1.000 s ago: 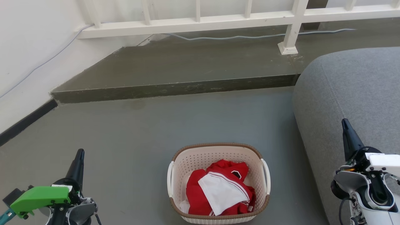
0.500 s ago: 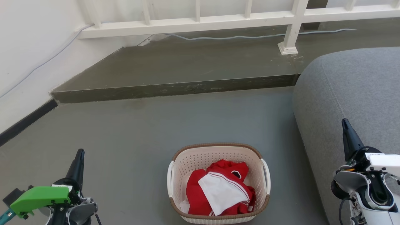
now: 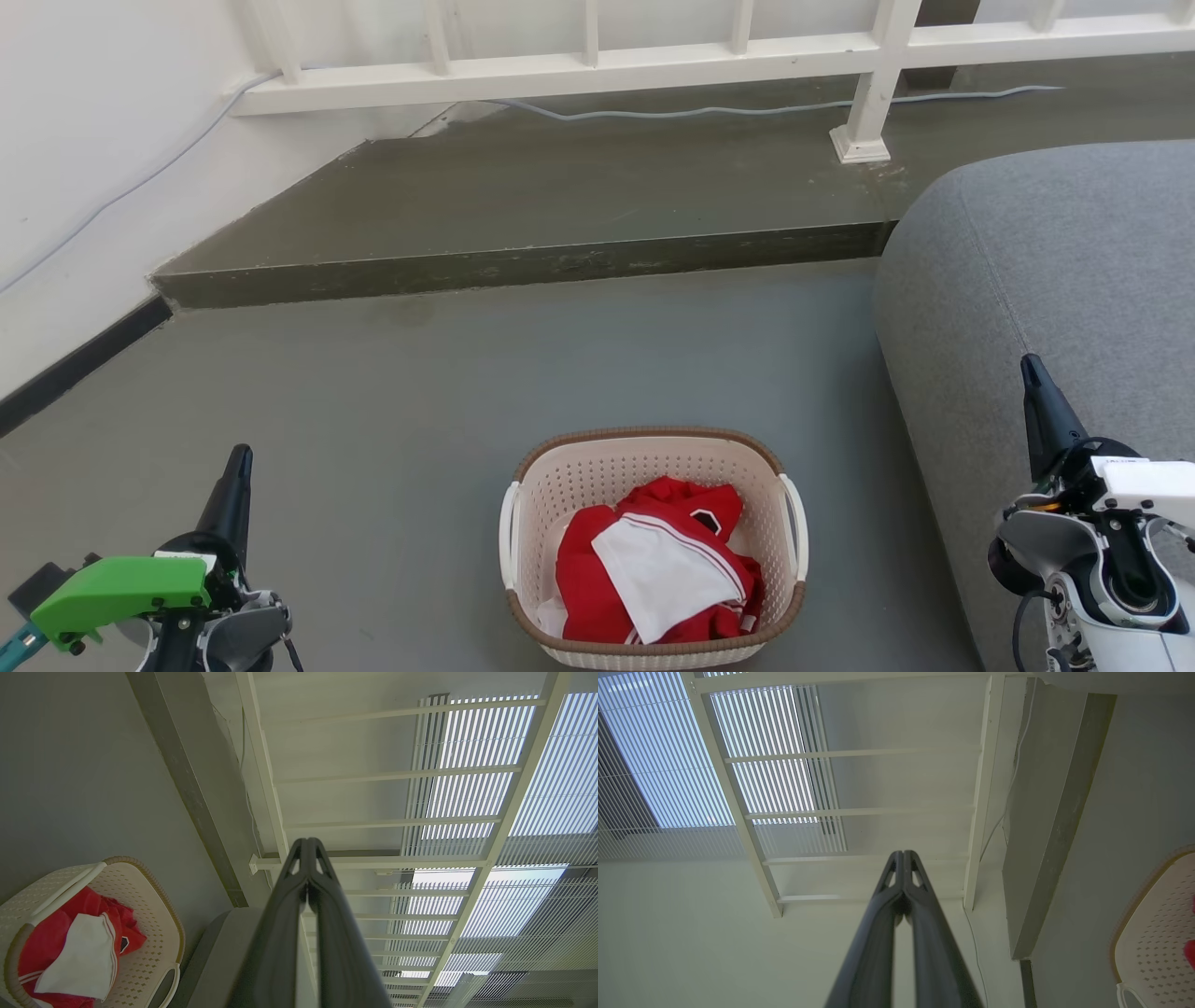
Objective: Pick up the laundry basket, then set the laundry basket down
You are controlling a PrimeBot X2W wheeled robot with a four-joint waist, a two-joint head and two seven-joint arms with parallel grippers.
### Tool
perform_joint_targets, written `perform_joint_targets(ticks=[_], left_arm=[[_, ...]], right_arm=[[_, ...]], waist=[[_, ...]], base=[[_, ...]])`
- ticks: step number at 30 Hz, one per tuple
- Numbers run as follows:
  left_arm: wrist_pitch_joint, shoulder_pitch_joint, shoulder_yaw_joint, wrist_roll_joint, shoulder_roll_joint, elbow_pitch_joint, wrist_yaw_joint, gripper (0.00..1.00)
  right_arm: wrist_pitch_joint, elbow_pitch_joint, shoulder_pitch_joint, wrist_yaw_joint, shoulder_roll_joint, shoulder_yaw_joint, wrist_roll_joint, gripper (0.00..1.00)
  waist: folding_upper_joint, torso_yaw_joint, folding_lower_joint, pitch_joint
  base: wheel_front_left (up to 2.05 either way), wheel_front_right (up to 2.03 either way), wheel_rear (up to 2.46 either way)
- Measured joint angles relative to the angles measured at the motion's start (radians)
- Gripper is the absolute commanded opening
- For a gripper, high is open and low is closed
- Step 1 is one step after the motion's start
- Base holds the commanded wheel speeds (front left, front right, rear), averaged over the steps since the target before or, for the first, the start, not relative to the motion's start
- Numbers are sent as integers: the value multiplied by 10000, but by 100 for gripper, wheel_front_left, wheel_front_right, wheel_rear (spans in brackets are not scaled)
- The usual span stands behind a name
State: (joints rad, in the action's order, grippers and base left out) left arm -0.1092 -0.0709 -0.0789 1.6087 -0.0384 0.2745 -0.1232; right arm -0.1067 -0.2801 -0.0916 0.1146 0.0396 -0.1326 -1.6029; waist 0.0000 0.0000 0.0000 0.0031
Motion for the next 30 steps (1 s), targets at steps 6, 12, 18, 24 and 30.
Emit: perform_joint_targets(ticks=[6, 12, 18, 24, 30], left_arm=[[2, 144, 42, -2, 113, 313, 8, 0], [19, 362, 111, -2, 245, 529, 10, 100], [153, 361, 138, -4, 244, 416, 10, 100], [412, 360, 244, -186, 236, 253, 10, 100], [652, 353, 479, -566, 211, 17, 10, 100]], right_arm=[[0, -301, 160, -15, -128, 29, 2, 0], [12, -510, 499, -17, -282, 94, 2, 100], [109, -360, 498, -17, -278, 201, 4, 100], [332, -134, 495, -17, -270, 433, 151, 100], [610, 61, 490, -17, -199, 708, 479, 100]], waist=[[0, 0, 0, 0], [0, 0, 0, 4], [0, 8, 0, 9], [0, 24, 0, 16], [0, 41, 0, 26]], base=[[0, 0, 0], [0, 0, 0], [0, 0, 0], [0, 0, 0], [0, 0, 0]])
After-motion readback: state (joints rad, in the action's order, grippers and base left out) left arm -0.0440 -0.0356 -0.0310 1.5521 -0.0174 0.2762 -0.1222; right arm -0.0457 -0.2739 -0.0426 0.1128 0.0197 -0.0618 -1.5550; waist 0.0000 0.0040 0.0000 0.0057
